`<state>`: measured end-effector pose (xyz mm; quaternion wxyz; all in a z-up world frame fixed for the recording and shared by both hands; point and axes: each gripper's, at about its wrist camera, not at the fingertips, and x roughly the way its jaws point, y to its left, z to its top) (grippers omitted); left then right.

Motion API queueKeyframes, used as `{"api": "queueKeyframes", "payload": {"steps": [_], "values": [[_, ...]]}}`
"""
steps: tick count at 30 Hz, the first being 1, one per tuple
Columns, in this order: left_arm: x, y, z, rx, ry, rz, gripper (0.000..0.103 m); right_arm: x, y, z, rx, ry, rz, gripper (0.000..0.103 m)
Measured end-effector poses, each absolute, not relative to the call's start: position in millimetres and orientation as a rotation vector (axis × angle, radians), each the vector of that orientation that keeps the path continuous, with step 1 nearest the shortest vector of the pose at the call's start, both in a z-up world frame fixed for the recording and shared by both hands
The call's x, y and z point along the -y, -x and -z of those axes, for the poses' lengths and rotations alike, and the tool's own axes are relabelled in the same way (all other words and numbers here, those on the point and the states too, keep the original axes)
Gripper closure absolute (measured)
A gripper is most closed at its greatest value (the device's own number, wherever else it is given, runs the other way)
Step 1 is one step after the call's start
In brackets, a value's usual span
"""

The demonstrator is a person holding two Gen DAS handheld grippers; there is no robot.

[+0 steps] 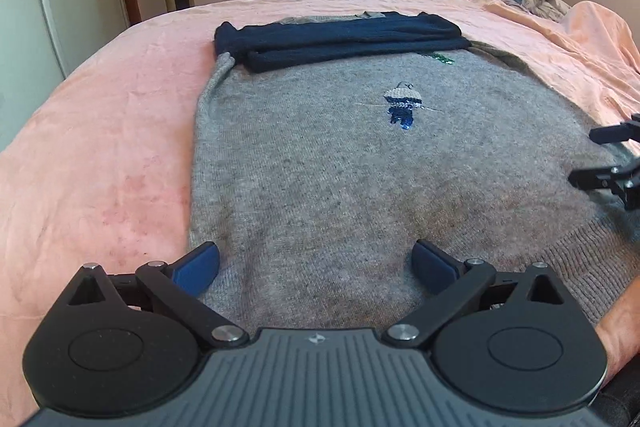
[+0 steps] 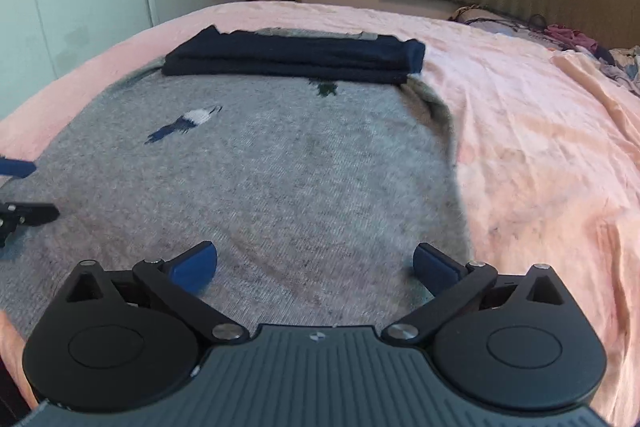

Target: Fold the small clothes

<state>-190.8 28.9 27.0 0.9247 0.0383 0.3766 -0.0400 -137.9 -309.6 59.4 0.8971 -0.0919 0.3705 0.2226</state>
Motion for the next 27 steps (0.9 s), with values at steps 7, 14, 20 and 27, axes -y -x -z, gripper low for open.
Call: {"api": "queueKeyframes", "payload": {"steps": [7,14,20,27], "values": [[-106,222,-37,-0.842,0.422,0.083,0.000,374,149,-96,-0.874,-0.123,-0.465,0.000],[-153,222,2,-0.911,1.136,0.446,0.000,443,144,-79,-1.188,-0.573,-0.566,0.005],[-148,219,4,-0.944,1.116,0.463,0.007,427,146,-68,-1.229,-0.625,-0.659,0.022],[-153,216,16,-1.067,1.072,0.373,0.071,425,138,-52,-1.299,-0.619,-0.591,0.098]]}}
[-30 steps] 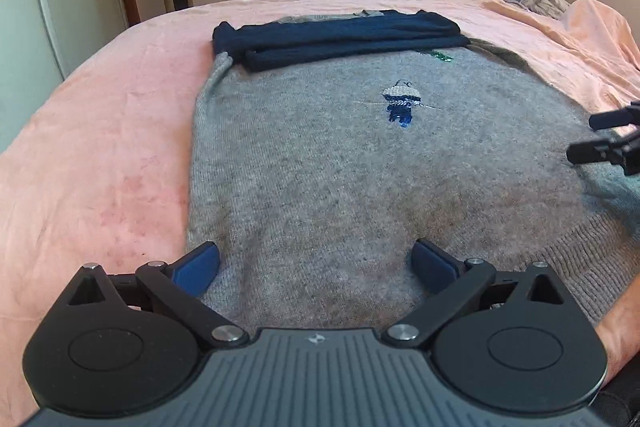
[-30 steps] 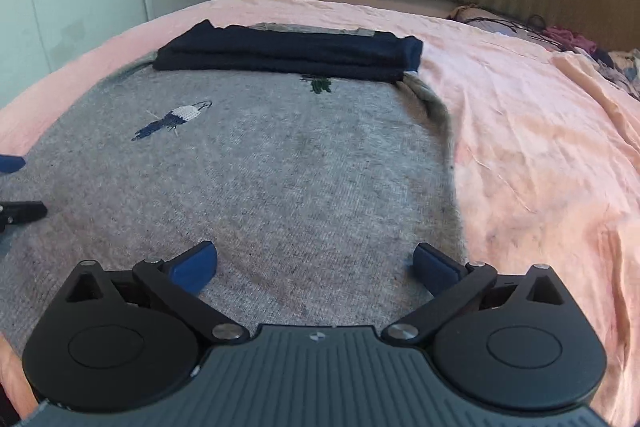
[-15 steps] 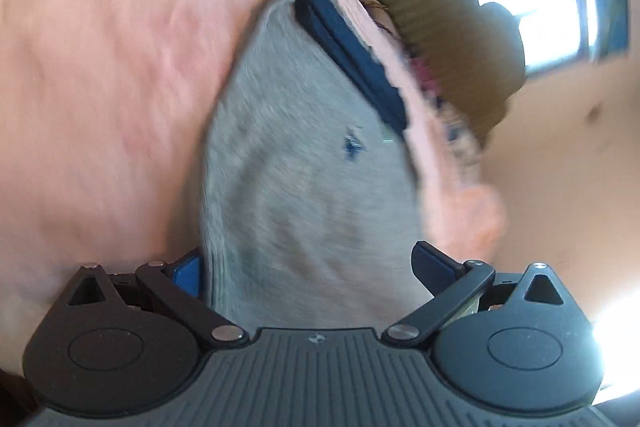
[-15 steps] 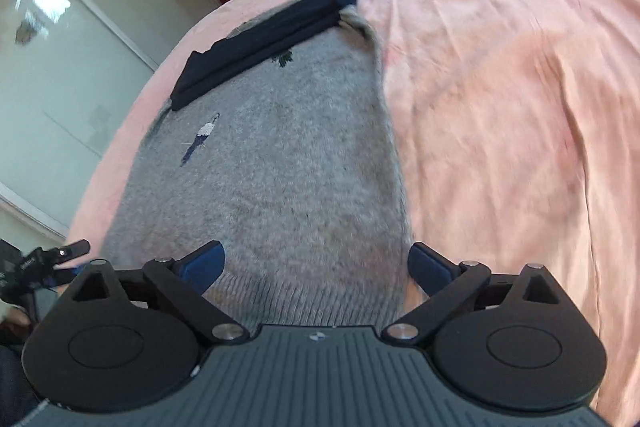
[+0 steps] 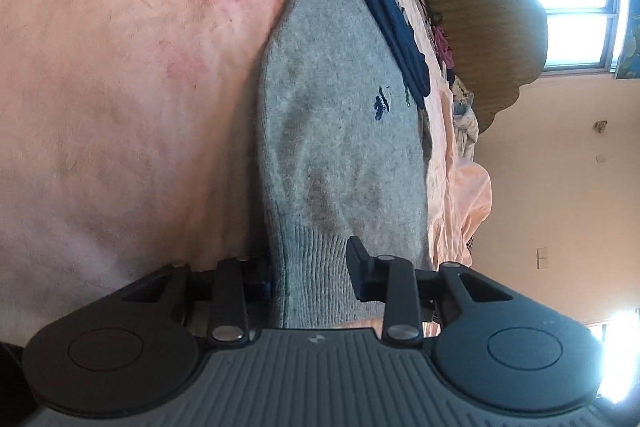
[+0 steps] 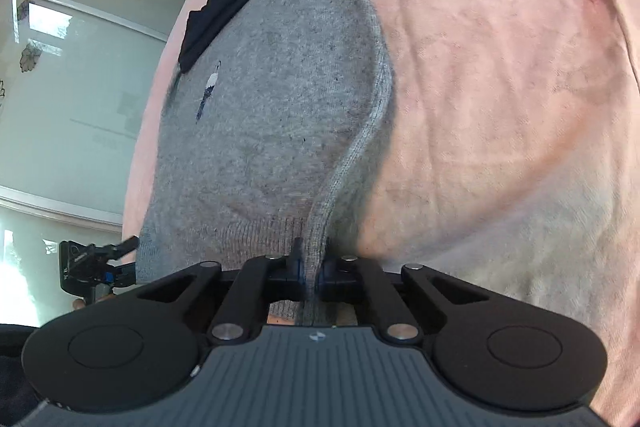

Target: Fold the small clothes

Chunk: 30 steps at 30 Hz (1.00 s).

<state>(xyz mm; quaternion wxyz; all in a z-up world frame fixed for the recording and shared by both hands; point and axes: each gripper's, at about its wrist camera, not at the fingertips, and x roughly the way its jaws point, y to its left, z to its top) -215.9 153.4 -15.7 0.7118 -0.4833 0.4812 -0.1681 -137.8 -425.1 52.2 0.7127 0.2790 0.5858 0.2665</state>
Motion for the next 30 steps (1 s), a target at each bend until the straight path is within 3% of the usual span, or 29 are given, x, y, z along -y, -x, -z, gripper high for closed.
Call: {"api": "queueKeyframes", "payload": {"steps": [1,2,3,9,13,20,25,27,28,29,30], "values": [[-151,215,14,-1.073,1.050,0.363,0.076,424,137,-52,-1.298,-0.618,-0.593,0.098],[-147,211,10,-1.093,1.001,0.342,0.095,423,138,-52,-1.294,-0.614,-0.598,0.098],[-144,208,7,-1.110,0.955,0.327,0.098,426,137,-52,-1.289,-0.612,-0.605,0.098],[-146,169,-40,-0.943,0.890,0.421,0.098,428,122,-80,-1.134,-0.662,-0.676,0.094],[-152,101,-75,-0.795,0.856,0.473,0.098,416,72,-108,-0.986,-0.712,-0.760,0.094],[-166,-67,-93,-0.603,0.865,0.419,0.098,411,-102,-108,-0.798,-0.877,-0.737,0.094],[-163,-178,-64,-0.664,0.749,0.245,0.097,394,-227,-64,-0.859,-0.933,-0.610,0.092],[-172,-205,-47,-0.783,0.744,0.108,0.095,385,-258,-36,-0.917,-0.952,-0.488,0.073],[-176,-209,-42,-0.808,0.783,0.093,0.094,383,-266,-26,-0.942,-0.952,-0.445,0.043],[-182,-204,-38,-0.796,0.837,0.110,0.089,379,-269,-19,-0.943,-0.950,-0.434,0.033],[-187,-191,-38,-0.746,0.878,0.134,0.076,377,-264,-18,-0.921,-0.950,-0.450,0.032]]}}
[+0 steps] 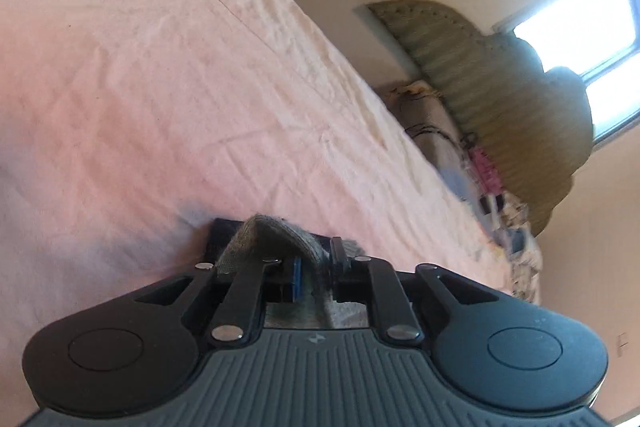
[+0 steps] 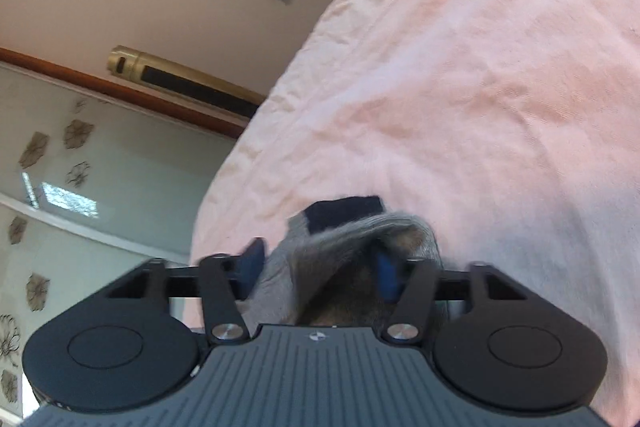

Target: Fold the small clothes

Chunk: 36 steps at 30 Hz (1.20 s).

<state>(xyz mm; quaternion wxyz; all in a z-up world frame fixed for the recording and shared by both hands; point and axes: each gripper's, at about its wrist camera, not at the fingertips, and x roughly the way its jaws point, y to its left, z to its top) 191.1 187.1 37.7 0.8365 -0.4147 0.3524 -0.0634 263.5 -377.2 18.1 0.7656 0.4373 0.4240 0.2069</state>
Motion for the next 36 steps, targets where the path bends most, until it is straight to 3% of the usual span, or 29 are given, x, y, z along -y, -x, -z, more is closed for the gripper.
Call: {"api": "queueKeyframes", "payload": {"steps": [1,2,3,9,15,21,22,25,26,27,28,29,30,36], "values": [[-191,-175,-40,-0.696,0.884,0.138,0.064,376,-257,-22,-0.896,-0.940,-0.474,0.032],[-194,-158,-43,-0.650,0.874,0.120,0.026,376,-247,-26,-0.872,-0.920,-0.498,0.031],[-196,-139,-46,-0.611,0.859,0.080,0.000,379,-235,-31,-0.857,-0.902,-0.515,0.031],[-194,-16,-38,-0.521,0.918,0.054,0.000,407,-129,-50,-0.856,-0.809,-0.543,0.020],[-168,60,2,-0.559,1.095,0.012,0.000,415,-33,-39,-0.927,-0.815,-0.496,0.018],[-139,31,1,-0.550,1.007,0.031,0.000,387,-25,-34,-0.918,-0.820,-0.463,0.016],[-136,21,0,-0.554,0.994,0.028,0.000,385,-32,-31,-0.893,-0.850,-0.448,0.012],[-121,-4,-2,-0.559,0.894,-0.008,0.001,377,-57,-25,-0.806,-0.922,-0.372,0.012],[-116,-10,-2,-0.567,0.853,-0.014,0.014,371,-66,-24,-0.802,-0.914,-0.348,0.015],[-113,-15,-1,-0.590,0.836,-0.021,0.063,365,-74,-25,-0.799,-0.891,-0.327,0.017],[-113,-24,5,-0.664,0.843,-0.037,0.089,360,-81,-24,-0.789,-0.860,-0.325,0.030],[-117,-27,11,-0.675,0.889,-0.036,0.093,357,-89,-18,-0.821,-0.865,-0.336,0.073],[-122,-27,14,-0.679,0.931,-0.031,0.093,357,-95,-9,-0.869,-0.895,-0.331,0.092],[-129,-26,-7,-0.701,0.903,0.015,0.095,367,-94,-6,-0.845,-0.958,-0.345,0.092]]}}
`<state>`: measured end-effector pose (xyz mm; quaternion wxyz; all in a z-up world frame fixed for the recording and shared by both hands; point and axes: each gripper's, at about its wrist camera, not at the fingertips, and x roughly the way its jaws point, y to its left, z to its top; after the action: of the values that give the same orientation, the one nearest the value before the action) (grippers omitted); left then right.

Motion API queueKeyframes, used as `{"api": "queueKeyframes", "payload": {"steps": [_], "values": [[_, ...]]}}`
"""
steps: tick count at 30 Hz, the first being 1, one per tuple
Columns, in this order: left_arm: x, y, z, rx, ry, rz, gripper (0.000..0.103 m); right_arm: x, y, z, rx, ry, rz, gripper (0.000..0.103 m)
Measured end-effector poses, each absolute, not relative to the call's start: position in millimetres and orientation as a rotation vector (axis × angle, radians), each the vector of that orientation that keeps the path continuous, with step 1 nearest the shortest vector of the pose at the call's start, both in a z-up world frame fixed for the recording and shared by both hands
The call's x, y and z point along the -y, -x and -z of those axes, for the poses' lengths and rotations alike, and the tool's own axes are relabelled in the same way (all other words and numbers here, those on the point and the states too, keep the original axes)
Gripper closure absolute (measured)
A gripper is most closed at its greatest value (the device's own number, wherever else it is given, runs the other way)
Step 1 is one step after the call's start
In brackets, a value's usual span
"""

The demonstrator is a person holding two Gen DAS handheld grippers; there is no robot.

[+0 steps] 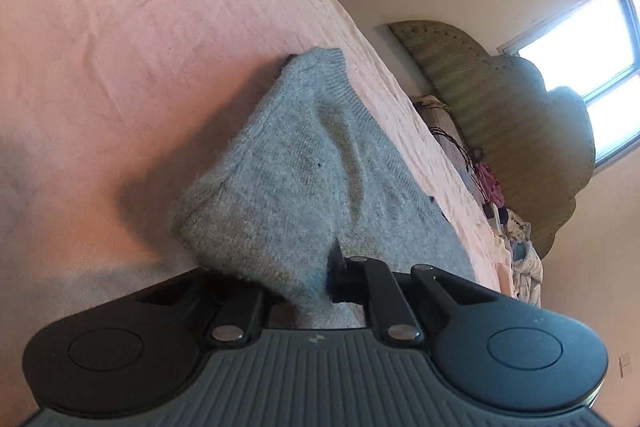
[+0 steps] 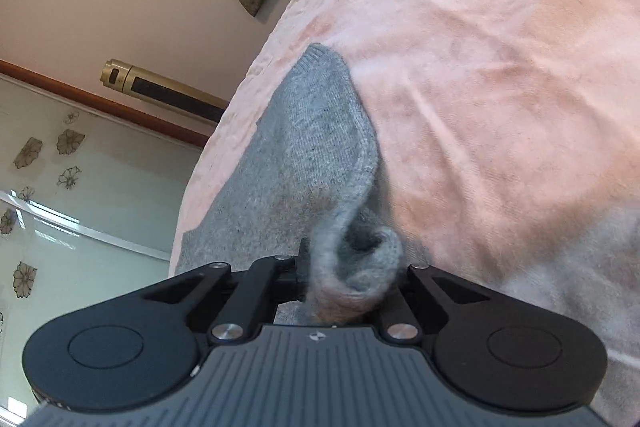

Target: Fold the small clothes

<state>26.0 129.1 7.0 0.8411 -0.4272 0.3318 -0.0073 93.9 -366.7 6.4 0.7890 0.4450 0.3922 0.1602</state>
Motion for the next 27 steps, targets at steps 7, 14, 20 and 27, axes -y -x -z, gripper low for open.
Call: {"api": "queueKeyframes", "payload": {"steps": [7,14,20,27], "values": [[-146,9,-28,-0.691,0.894,0.077,0.098,370,-66,-40,-0.854,-0.867,-0.469,0.092],[-151,58,-14,-0.780,0.786,0.065,0.098,388,-18,-29,-0.960,-0.820,-0.492,0.087],[-188,74,-49,-0.663,0.711,-0.023,0.085,425,-13,-56,-0.865,-0.756,-0.399,0.031],[-171,-39,-82,-0.611,0.485,-0.023,0.022,416,-131,-86,-0.830,-0.566,-0.357,0.031]]}}
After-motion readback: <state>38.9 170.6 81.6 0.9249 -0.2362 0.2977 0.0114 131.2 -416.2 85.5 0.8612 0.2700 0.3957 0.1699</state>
